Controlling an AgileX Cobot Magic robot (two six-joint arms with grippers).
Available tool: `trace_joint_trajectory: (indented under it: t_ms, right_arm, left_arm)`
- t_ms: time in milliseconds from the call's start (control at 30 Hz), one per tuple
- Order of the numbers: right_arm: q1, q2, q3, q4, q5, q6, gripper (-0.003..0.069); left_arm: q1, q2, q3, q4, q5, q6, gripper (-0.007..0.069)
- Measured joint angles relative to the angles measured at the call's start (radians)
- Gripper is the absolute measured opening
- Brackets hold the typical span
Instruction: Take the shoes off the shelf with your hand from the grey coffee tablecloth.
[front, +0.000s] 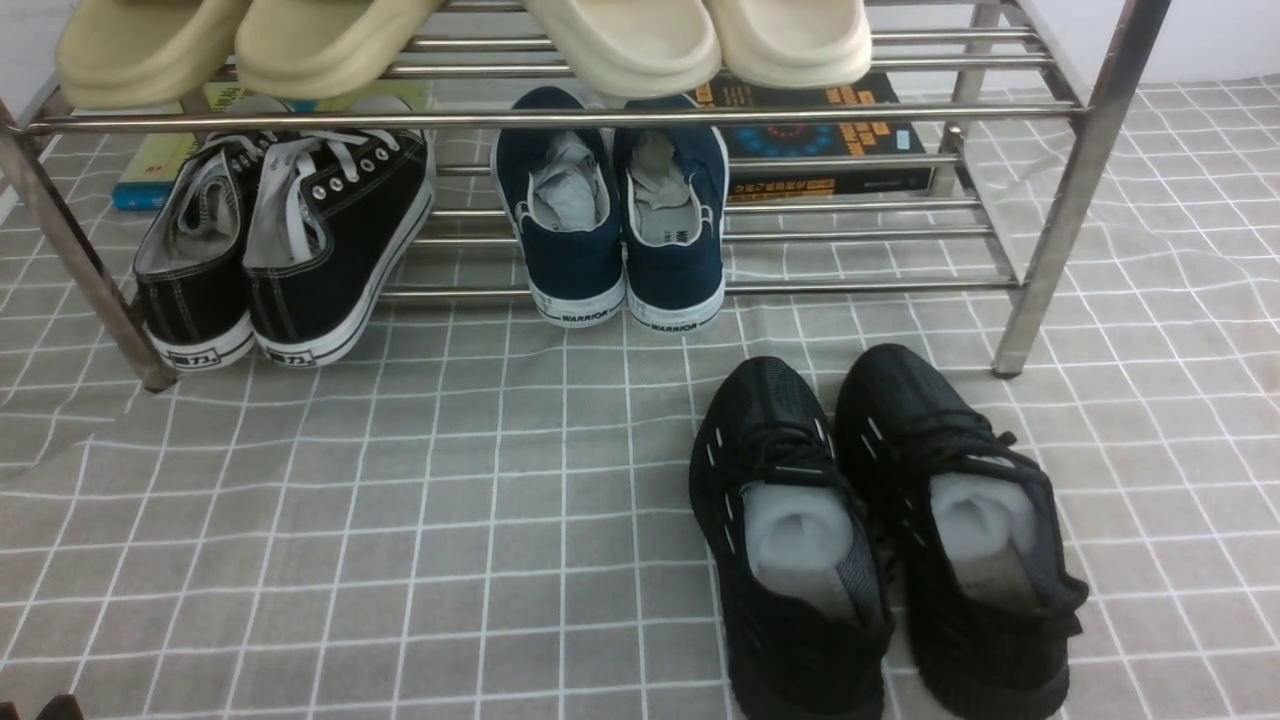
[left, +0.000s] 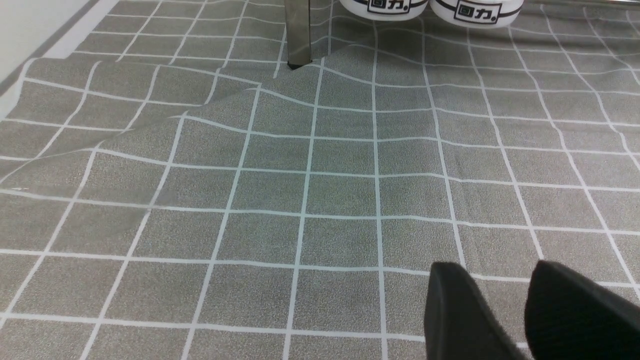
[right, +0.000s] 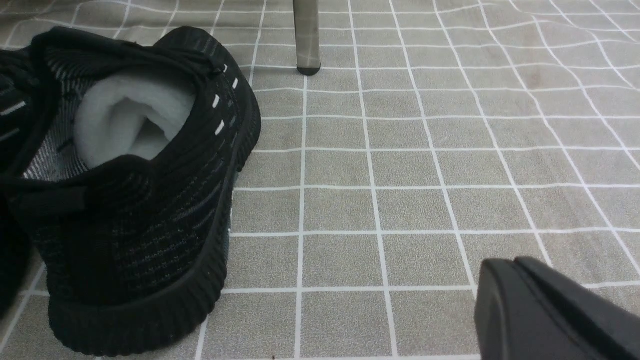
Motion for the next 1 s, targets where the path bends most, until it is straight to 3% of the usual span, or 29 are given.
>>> trace_joint_trajectory:
  t_ms: [1000]
  right_arm:
    - [-0.001, 0.000, 0.001, 0.001, -0.003, 0.009, 0.0041]
  left_arm:
    - [0.000, 0.000, 0.000, 0.000, 0.000, 0.000, 0.0239]
